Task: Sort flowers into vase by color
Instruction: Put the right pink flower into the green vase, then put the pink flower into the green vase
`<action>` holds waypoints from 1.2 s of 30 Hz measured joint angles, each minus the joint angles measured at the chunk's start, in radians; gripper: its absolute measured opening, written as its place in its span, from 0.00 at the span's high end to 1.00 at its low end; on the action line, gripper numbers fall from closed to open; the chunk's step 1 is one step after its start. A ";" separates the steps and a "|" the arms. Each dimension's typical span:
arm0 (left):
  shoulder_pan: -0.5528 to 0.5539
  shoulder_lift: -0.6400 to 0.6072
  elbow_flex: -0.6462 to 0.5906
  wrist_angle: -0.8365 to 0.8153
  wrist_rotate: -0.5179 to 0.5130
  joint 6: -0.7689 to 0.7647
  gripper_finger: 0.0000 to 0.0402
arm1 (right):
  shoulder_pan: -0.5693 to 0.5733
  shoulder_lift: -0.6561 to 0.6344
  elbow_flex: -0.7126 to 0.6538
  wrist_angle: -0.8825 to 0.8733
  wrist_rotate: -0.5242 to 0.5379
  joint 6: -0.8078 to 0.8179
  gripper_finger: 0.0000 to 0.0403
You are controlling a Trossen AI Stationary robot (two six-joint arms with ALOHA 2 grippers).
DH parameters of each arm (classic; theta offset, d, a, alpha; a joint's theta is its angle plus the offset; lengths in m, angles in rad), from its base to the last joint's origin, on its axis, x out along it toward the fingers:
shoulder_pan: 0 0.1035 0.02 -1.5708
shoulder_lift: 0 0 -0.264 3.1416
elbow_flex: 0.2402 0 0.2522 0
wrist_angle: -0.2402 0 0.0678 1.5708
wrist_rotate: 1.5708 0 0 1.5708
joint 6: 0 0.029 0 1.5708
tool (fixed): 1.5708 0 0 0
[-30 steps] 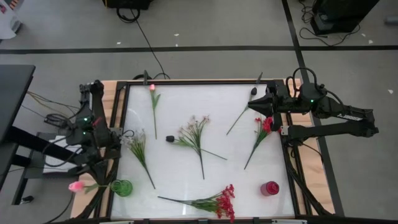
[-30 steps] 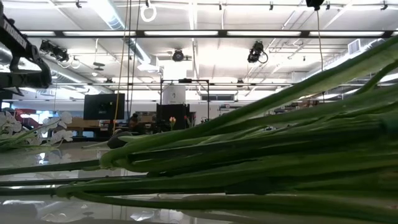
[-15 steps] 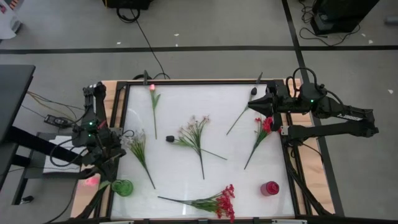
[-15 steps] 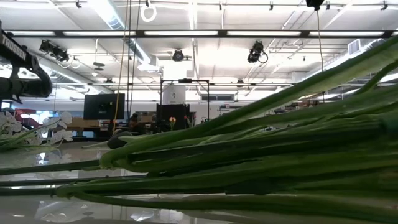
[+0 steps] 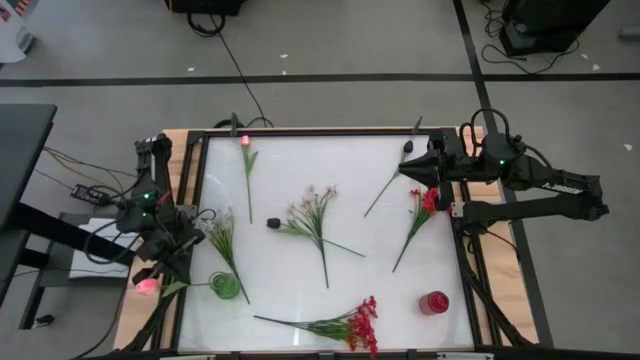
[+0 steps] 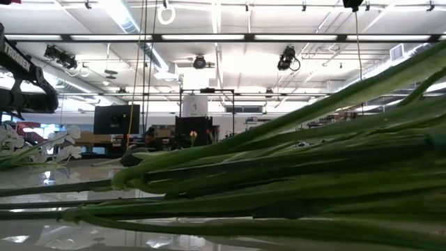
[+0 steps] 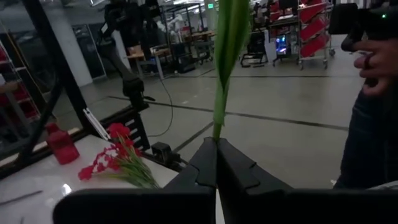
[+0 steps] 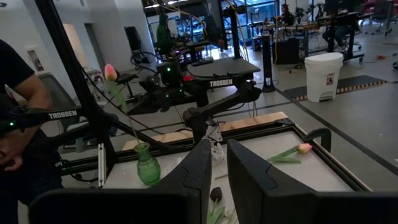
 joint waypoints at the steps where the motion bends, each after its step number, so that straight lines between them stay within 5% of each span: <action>1: 0.000 0.000 0.000 -0.002 0.000 -0.011 0.98 | 0.000 0.000 0.000 0.000 0.000 0.000 0.85; 19: 0.000 0.000 0.000 0.007 -0.143 -0.257 0.96 | 0.000 0.000 0.000 0.000 0.000 0.000 0.85; 30: 0.000 0.000 0.000 -0.010 -0.183 -0.397 0.66 | 0.000 0.000 0.000 0.000 0.000 0.000 0.85; 36: -0.003 0.000 0.035 -0.029 -0.016 -0.394 0.53 | 0.000 0.000 0.000 0.000 0.000 0.000 0.85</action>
